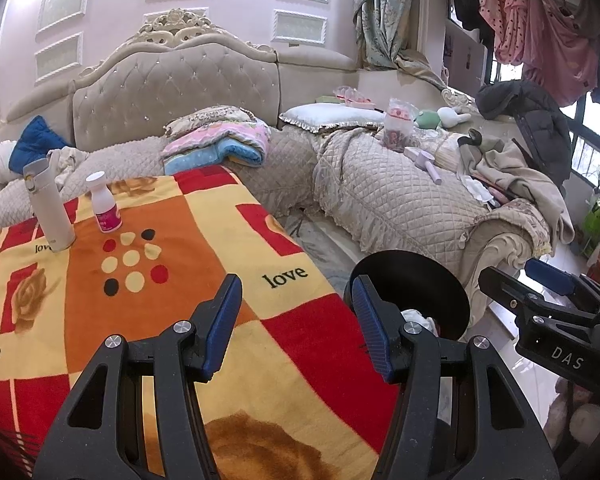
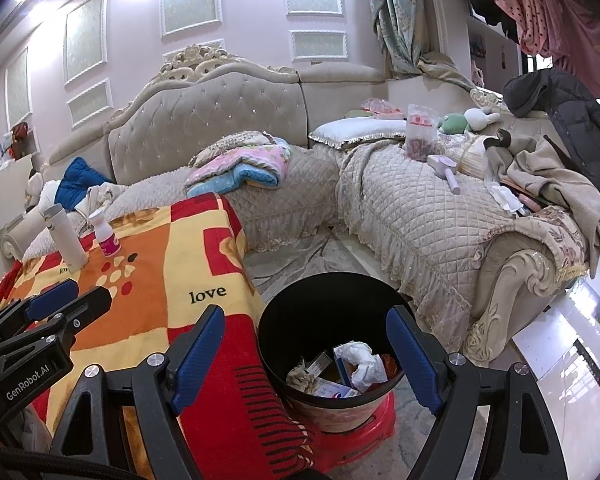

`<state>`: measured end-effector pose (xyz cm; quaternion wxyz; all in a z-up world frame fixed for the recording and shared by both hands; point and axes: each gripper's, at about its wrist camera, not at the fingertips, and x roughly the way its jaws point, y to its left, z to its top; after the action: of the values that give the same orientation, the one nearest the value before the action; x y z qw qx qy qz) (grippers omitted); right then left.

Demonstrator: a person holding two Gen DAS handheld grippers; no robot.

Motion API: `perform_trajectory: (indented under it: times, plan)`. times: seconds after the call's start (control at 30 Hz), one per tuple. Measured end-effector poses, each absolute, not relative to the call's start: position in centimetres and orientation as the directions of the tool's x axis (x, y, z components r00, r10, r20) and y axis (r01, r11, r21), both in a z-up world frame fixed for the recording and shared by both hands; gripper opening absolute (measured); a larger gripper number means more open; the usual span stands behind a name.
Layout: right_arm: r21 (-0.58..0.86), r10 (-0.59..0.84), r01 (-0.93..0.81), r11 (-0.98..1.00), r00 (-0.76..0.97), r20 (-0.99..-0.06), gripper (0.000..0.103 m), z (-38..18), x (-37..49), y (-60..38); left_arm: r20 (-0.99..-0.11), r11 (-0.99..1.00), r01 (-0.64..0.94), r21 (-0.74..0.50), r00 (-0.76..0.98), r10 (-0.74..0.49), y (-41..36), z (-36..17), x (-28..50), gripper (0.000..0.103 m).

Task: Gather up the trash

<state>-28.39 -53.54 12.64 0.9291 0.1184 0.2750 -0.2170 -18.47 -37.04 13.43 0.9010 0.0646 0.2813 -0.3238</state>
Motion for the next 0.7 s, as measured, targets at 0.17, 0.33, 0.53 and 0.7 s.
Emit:
perform_trajectory:
  times: [0.17,0.33,0.53,0.7]
  plan:
    - [0.102,-0.336,0.467,0.878,0.755,-0.564,0.081,12.62,-28.39,-53.55,-0.547,0.782,0.620,-0.063,0.634,-0.546,-36.98,13.44,-18.47,0.056]
    - [0.101,-0.336,0.468,0.878,0.753,-0.565,0.081,12.57,-28.39,-53.58,-0.550,0.782,0.620,-0.063,0.633,-0.546,-36.97,13.42,-18.49,0.056]
    - [0.104,-0.333,0.469,0.877,0.750,-0.571,0.081,12.43,-28.29,-53.67,-0.551,0.782,0.620,-0.063,0.631,-0.545,-37.09,13.40,-18.52,0.056]
    - [0.103,-0.331,0.468,0.878,0.748,-0.576,0.081,12.30,-28.17,-53.67,-0.550,0.781,0.621,-0.060,0.632,-0.545,-37.14,13.34,-18.50,0.056]
